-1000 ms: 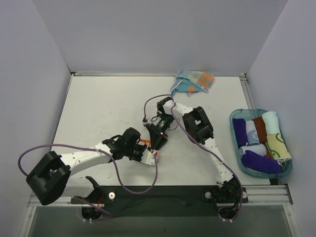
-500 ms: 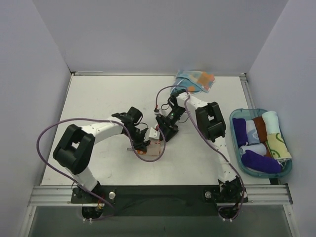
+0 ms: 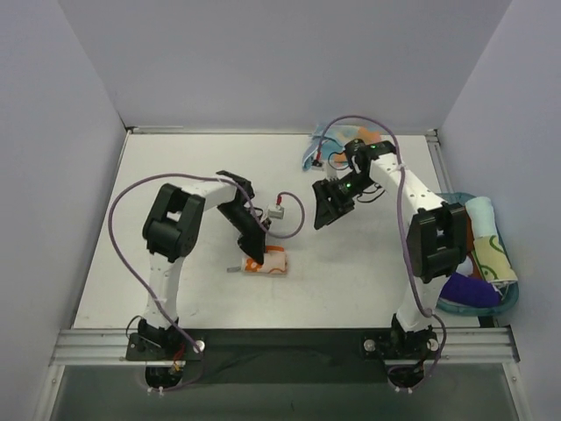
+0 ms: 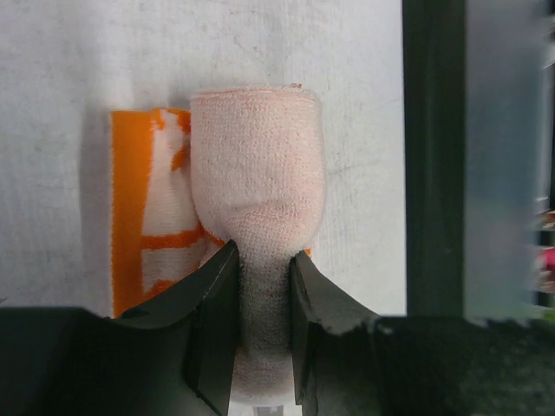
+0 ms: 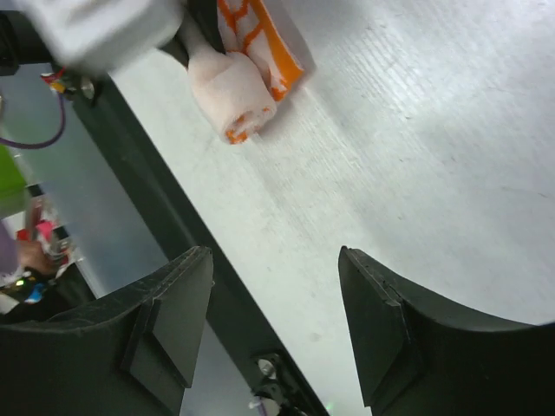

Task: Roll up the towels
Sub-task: Roll the towel

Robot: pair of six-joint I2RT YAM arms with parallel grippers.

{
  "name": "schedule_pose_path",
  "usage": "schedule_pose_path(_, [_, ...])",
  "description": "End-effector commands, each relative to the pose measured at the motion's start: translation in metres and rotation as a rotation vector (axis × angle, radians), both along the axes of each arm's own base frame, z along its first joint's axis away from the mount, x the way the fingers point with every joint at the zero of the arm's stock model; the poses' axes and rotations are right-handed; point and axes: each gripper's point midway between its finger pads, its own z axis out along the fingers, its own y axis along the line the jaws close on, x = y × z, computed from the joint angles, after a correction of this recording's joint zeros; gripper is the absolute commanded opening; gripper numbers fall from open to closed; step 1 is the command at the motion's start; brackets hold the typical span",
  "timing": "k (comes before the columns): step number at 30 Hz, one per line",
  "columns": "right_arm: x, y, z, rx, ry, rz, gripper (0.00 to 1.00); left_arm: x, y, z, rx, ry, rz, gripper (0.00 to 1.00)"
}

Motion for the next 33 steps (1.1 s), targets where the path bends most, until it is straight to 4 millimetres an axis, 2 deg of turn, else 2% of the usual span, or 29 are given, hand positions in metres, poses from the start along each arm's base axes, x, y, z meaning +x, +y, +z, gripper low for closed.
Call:
schedule_pose_path(1, [-0.010, -0.021, 0.013, -0.060, -0.119, 0.025, 0.59, -0.017, 0.025, -0.011, 0.057, 0.293, -0.001, 0.19])
schedule_pose_path(2, [-0.013, -0.023, 0.015, -0.068, -0.141, 0.028, 0.59, 0.001, 0.020, -0.007, 0.033, 0.282, 0.010, 0.19])
schedule_pose_path(3, [-0.017, -0.024, 0.024, -0.069, -0.183, 0.034, 0.59, 0.006, 0.025, -0.017, 0.043, 0.347, 0.047, 0.19])
schedule_pose_path(4, [-0.022, -0.025, 0.019, -0.103, -0.205, 0.052, 0.59, 0.012, 0.024, -0.017, 0.049, 0.378, 0.071, 0.19])
schedule_pose_path(6, [-0.025, -0.025, 0.027, -0.128, -0.293, 0.074, 0.59, 0.020, 0.027, -0.023, 0.061, 0.397, 0.102, 0.19])
schedule_pose_path(7, [-0.034, -0.023, 0.020, -0.178, -0.321, 0.112, 0.59, 0.019, 0.028, -0.025, 0.065, 0.400, 0.100, 0.19])
schedule_pose_path(8, [-0.037, -0.022, 0.027, -0.186, -0.376, 0.124, 0.59, 0.017, 0.031, -0.026, 0.079, 0.394, 0.085, 0.19])
schedule_pose_path(10, [-0.039, -0.014, 0.028, -0.223, -0.472, 0.162, 0.59, 0.014, 0.034, -0.029, 0.089, 0.400, 0.075, 0.19])
schedule_pose_path(11, [-0.049, -0.008, 0.027, -0.268, -0.534, 0.210, 0.59, 0.015, 0.034, -0.031, 0.090, 0.408, 0.081, 0.19])
schedule_pose_path(13, [-0.045, 0.006, 0.028, -0.278, -0.632, 0.234, 0.60, 0.016, 0.033, -0.031, 0.091, 0.403, 0.081, 0.19])
schedule_pose_path(14, [-0.052, 0.014, 0.023, -0.321, -0.687, 0.286, 0.60, 0.017, 0.033, -0.032, 0.091, 0.403, 0.085, 0.19])
schedule_pose_path(16, [-0.047, 0.034, 0.020, -0.330, -0.786, 0.324, 0.62, 0.018, 0.032, -0.033, 0.097, 0.409, 0.090, 0.20])
schedule_pose_path(17, [-0.046, 0.049, 0.015, -0.344, -0.863, 0.368, 0.62, 0.018, 0.033, -0.033, 0.101, 0.413, 0.090, 0.20])
schedule_pose_path(23, [-0.042, 0.102, -0.016, -0.386, -1.074, 0.514, 0.65, 0.018, 0.033, -0.034, 0.107, 0.421, 0.092, 0.21])
schedule_pose_path(25, [-0.046, 0.110, -0.034, -0.397, -1.104, 0.591, 0.65, 0.018, 0.033, -0.034, 0.106, 0.419, 0.092, 0.21])
schedule_pose_path(29, [-0.043, 0.127, -0.054, -0.366, -1.168, 0.644, 0.65, 0.017, 0.033, -0.034, 0.105, 0.419, 0.091, 0.22])
schedule_pose_path(33, [-0.044, 0.129, -0.082, -0.362, -1.154, 0.718, 0.65, 0.018, 0.033, -0.034, 0.103, 0.418, 0.093, 0.25])
